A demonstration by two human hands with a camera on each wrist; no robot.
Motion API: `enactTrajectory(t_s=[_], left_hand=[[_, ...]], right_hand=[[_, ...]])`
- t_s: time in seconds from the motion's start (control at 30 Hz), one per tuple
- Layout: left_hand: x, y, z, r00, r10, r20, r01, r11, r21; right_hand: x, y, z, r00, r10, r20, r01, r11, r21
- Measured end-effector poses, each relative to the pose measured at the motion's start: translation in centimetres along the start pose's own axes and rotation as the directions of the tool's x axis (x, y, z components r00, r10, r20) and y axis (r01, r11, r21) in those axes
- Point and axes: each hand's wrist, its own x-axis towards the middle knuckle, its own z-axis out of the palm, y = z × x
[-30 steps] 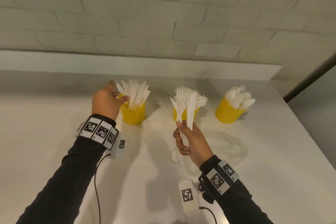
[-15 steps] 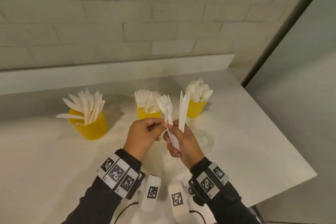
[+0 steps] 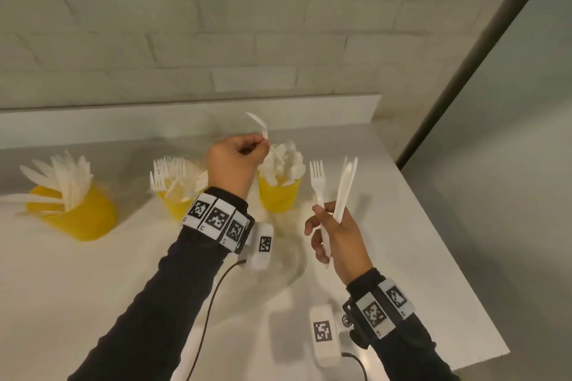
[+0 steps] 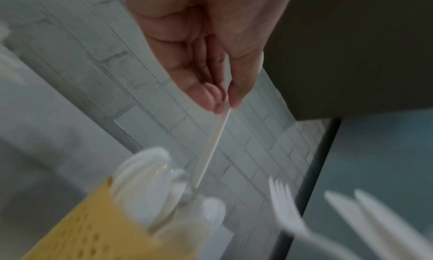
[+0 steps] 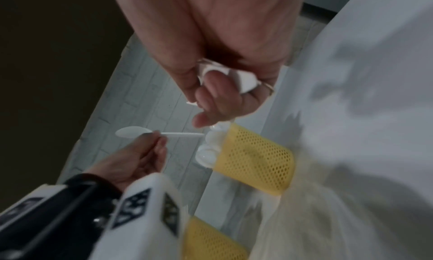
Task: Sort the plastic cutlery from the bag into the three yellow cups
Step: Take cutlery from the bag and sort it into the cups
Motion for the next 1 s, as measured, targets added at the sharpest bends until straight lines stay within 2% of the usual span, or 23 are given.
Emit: enactTrajectory(t_s=[0.07,0.13,0.17,0.2,0.23,0.3,0.33,0.4,0.47,0.5,0.57,0.67,0.77,0.87,0.93,1.0], left_hand=[[-0.1,-1.0,2.0,0.996,-0.005,0.085,-0.022,0.952,0.307],[-0.7,-1.8,3.0,0.982,-0.045,0.181,-0.087,0.748,0.658],[-1.0,-2.0,3.0,0.981,-0.035,0.189,-0.119,0.659,0.742],[-1.4,-1.8,2.7,0.986,0.004,0.166,-0.132,0.624,0.770],[-1.7,-1.7,2.2,0.992,0.040,0.122,-0.120,0.631,0.766],[-2.9,-1.2,0.9,0.996,0.084,0.033,-0.084,0.741,0.667],[-3.6,-0.9,0.3,0.998,0.065,0.027,-0.068,0.810,0.582],[-5.5,0.0,-0.6,0.987,-0.095,0.131,0.043,0.934,0.355],[-7.3,0.7,-1.1,0.935,-0.241,0.260,0.213,0.968,0.129],[-8.0,0.7,-1.4,0.926,-0.270,0.265,0.267,0.963,0.048],[-8.8,0.3,-2.5,0.940,-0.275,0.202,0.286,0.958,-0.029],[-9.1,0.0,-5.3,0.952,-0.286,0.110,0.295,0.952,-0.082],[-8.3,0.1,-9.6,0.960,-0.256,-0.109,0.238,0.959,-0.154],[-6.6,0.1,-13.4,0.933,-0.100,-0.346,0.100,0.995,-0.017],[-5.0,-0.5,-14.7,0.907,-0.019,-0.421,0.070,0.992,0.105],[-3.4,-1.5,-15.2,0.905,0.014,-0.426,0.071,0.981,0.183]], right_hand=[[0.6,-0.4,-1.0,1.000,0.003,0.031,-0.003,1.000,0.009],[1.0,-0.8,-1.6,0.998,0.006,0.067,-0.008,1.000,0.030],[1.2,-1.0,-1.7,0.996,0.002,0.084,-0.005,0.999,0.040],[1.3,-1.2,-1.8,0.995,-0.006,0.101,0.001,0.999,0.052],[1.5,-1.4,-1.8,0.993,-0.015,0.118,0.007,0.998,0.070],[1.7,-1.6,-1.5,0.985,-0.020,0.169,0.000,0.993,0.118],[1.8,-1.7,-1.2,0.979,-0.017,0.204,-0.010,0.991,0.133],[1.8,-1.6,-0.2,0.958,0.008,0.288,-0.046,0.991,0.125],[1.6,-1.2,1.2,0.926,0.043,0.375,-0.090,0.990,0.108],[1.4,-0.9,2.0,0.909,0.050,0.414,-0.102,0.989,0.105],[0.9,-0.5,3.5,0.879,0.056,0.473,-0.108,0.991,0.084],[0.1,0.0,5.1,0.839,0.075,0.539,-0.096,0.995,0.011],[-0.5,0.5,6.4,0.852,0.079,0.518,-0.066,0.997,-0.043],[-0.8,0.8,7.3,0.897,0.094,0.433,-0.066,0.995,-0.079],[-1.0,0.9,7.5,0.917,0.095,0.386,-0.081,0.995,-0.052],[-1.3,0.9,8.1,0.924,0.105,0.369,-0.124,0.992,0.026]])
